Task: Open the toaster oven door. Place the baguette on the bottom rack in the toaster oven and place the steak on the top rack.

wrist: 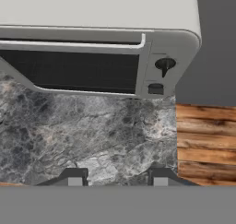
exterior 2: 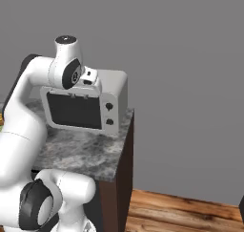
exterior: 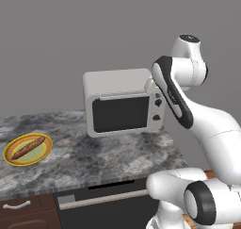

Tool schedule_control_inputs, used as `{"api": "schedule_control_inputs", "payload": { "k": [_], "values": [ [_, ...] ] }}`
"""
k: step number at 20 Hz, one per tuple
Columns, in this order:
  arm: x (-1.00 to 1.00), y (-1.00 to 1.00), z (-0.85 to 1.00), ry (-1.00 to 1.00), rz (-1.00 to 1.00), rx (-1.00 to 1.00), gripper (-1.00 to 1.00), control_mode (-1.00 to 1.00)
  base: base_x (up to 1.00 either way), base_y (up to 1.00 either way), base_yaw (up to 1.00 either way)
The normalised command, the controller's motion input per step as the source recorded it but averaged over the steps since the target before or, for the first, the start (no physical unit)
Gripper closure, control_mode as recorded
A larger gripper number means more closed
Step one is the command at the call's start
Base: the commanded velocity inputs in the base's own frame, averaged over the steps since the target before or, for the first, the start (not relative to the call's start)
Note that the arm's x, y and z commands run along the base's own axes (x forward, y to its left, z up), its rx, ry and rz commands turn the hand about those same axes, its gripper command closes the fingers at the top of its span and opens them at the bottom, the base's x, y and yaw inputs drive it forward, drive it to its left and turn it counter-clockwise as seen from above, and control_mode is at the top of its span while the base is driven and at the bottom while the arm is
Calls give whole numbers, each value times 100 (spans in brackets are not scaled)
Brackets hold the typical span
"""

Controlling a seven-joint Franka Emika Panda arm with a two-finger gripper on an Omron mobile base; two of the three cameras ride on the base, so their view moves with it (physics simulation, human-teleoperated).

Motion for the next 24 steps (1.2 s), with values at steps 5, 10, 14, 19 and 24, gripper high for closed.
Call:
{"api": "schedule_control_inputs", "payload": {
  "k": [5, 10, 14, 19, 24],
  "values": [
    [-16, 0, -2, 0, 0, 0, -100, -100, 0, 0, 0],
    [-40, 0, -17, -5, 0, 0, -100, -100, 0, 0, 0],
    [-49, 1, -22, -8, 0, 0, -100, -100, 0, 0, 0],
    [-46, 0, -25, -6, 0, 0, -100, -100, 0, 0, 0],
    [-32, 0, -25, -3, 0, 0, -100, -100, 0, 0, 0]
  ]
}}
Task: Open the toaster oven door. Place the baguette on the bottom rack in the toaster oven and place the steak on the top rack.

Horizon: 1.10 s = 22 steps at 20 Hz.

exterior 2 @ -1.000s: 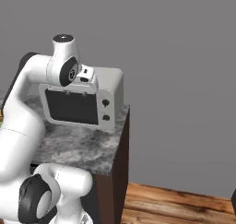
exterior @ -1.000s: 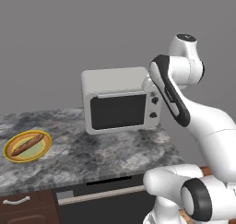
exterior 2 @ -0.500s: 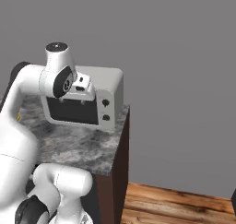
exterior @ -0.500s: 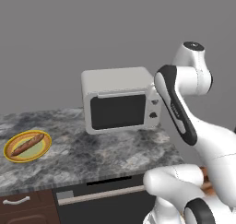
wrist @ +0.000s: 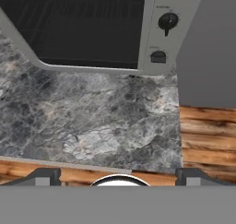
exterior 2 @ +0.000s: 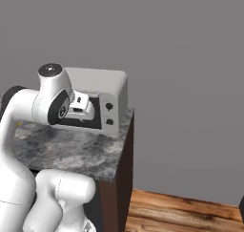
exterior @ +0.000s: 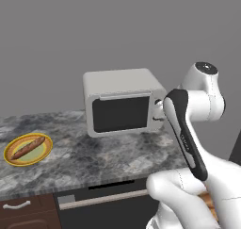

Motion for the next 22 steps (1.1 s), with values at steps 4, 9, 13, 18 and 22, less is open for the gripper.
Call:
{"api": "schedule_control_inputs", "payload": {
  "k": [4, 9, 13, 18, 22],
  "values": [
    [-26, 0, -19, -1, 0, 0, -100, -100, 0, 0, 0],
    [-37, 0, -23, -7, 0, 0, -100, -100, 0, 0, 0],
    [-33, 0, -20, -4, 0, 0, -100, -100, 0, 0, 0],
    [-29, 0, -14, -4, 0, 0, -100, -100, 0, 0, 0],
    [-7, 0, -1, -1, 0, 0, -100, 100, -18, 0, 0]
  ]
}}
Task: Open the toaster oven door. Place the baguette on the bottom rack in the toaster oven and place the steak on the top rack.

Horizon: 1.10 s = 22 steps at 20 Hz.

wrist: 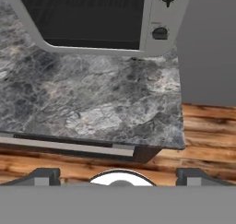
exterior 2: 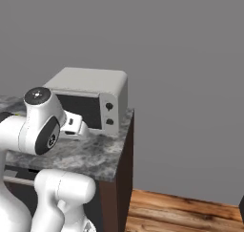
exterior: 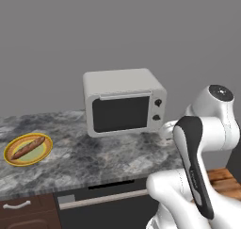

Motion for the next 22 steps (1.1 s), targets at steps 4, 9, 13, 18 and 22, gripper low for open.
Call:
{"api": "schedule_control_inputs", "payload": {
  "k": [4, 9, 13, 18, 22],
  "values": [
    [0, 0, 0, 0, 0, 0, -100, 100, -26, 18, 0],
    [0, 0, 0, 0, 0, 0, -100, 100, -24, 35, 0],
    [0, 0, 0, 0, 0, 0, -100, 100, -18, 40, 0],
    [0, 0, 0, 0, 0, 0, -100, 100, -18, 41, 0],
    [0, 0, 0, 0, 0, 0, -100, 100, -12, 46, -2]
  ]
}}
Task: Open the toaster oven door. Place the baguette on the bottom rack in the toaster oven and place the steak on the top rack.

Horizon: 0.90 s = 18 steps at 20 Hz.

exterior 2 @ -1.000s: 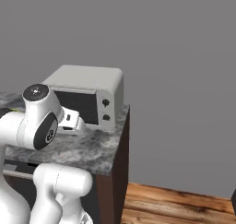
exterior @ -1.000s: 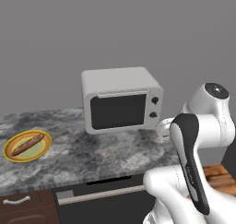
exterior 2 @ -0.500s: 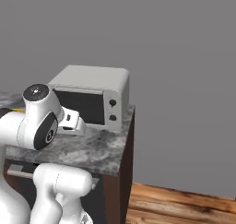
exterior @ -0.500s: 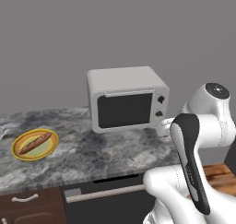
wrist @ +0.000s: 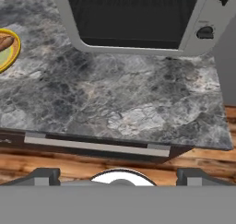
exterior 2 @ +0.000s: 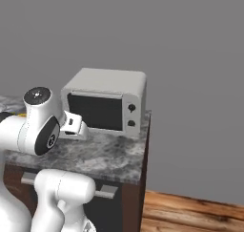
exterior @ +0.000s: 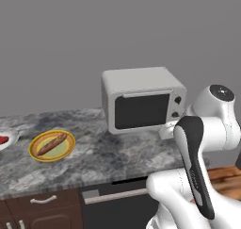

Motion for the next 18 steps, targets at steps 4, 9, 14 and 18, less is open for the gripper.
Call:
{"api": "schedule_control_inputs", "payload": {
  "k": [4, 9, 14, 18],
  "values": [
    [0, 0, 0, 0, 0, 0, -100, 100, -8, 48, -3],
    [0, 0, 0, 0, 0, 0, -100, 100, -7, 51, -4],
    [0, 0, 0, 0, 0, 0, -100, 100, -5, 48, -4],
    [0, 0, 0, 0, 0, 0, -100, 100, -5, 45, -4]
  ]
}}
